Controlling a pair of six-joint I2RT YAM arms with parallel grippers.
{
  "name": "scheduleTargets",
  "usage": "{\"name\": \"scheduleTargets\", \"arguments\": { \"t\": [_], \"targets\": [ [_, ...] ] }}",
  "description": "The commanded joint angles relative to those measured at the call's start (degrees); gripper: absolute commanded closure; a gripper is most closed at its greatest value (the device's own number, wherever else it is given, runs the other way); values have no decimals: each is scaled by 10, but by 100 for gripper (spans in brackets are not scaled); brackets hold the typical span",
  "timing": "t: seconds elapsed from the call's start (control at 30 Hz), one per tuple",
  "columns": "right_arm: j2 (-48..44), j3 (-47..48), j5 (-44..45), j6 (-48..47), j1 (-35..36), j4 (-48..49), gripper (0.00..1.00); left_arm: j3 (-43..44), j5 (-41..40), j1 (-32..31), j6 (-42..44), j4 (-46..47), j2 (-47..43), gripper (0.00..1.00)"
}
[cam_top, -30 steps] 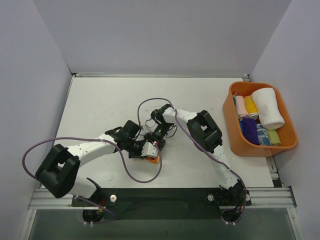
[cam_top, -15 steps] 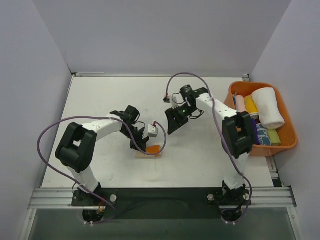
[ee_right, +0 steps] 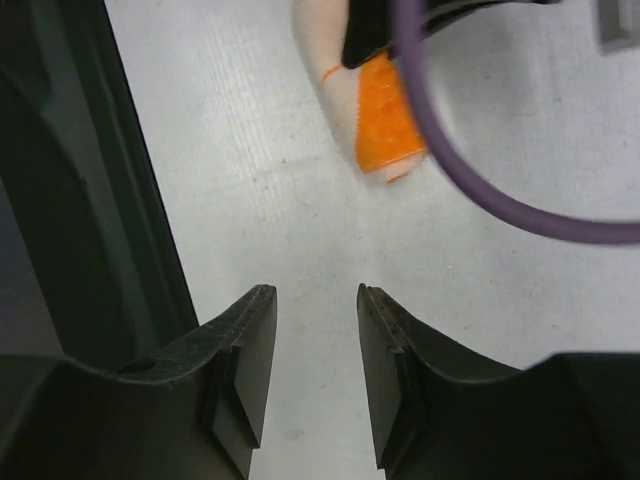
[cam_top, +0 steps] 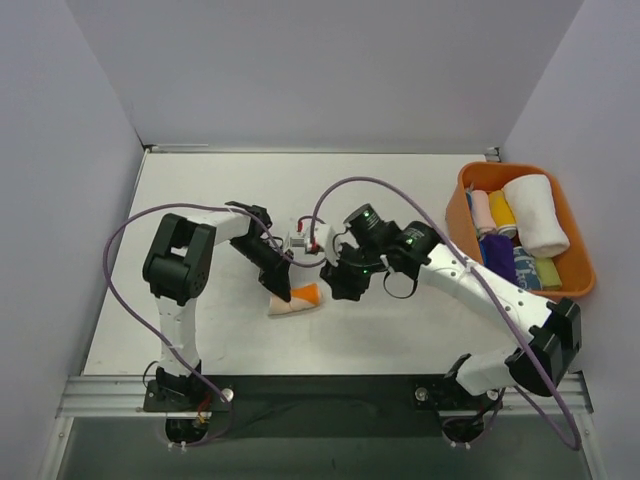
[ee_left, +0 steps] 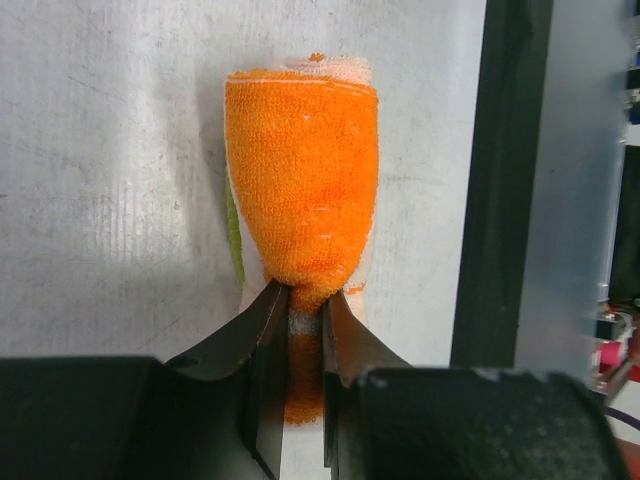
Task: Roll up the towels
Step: Roll the towel, then place the rolled towel into the container
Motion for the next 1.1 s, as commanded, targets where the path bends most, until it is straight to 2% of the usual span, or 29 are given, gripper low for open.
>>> {"name": "scheduleTargets", "arguments": {
  "t": [0.0,0.03,0.2,0.27,0.47,0.57,0.87,1.07],
  "targets": [
    [33,-8,113,-51,66,-20,61,2,-82,5,22,-22,55,93],
    [42,-4,137,-56,87,-14,56,4,-81,5,22,-25,60,93],
    [114,4,250,-51,182,66,46,19,-76,13,26,-42,82,94],
    [136,10,284,-50,199,91,44,24,-76,16,28,-45,86,94],
    [216,16,284,-70,217,179,38,41,-68,21,37,-65,105,94],
    [242,17,311,-79,218,217,36,53,-62,25,48,-83,115,94],
    [279,-40,319,-110,214,300,36,79,-48,30,80,-131,143,93],
    [286,-68,257,-113,209,309,43,106,-40,36,94,-165,169,93]
  ]
}}
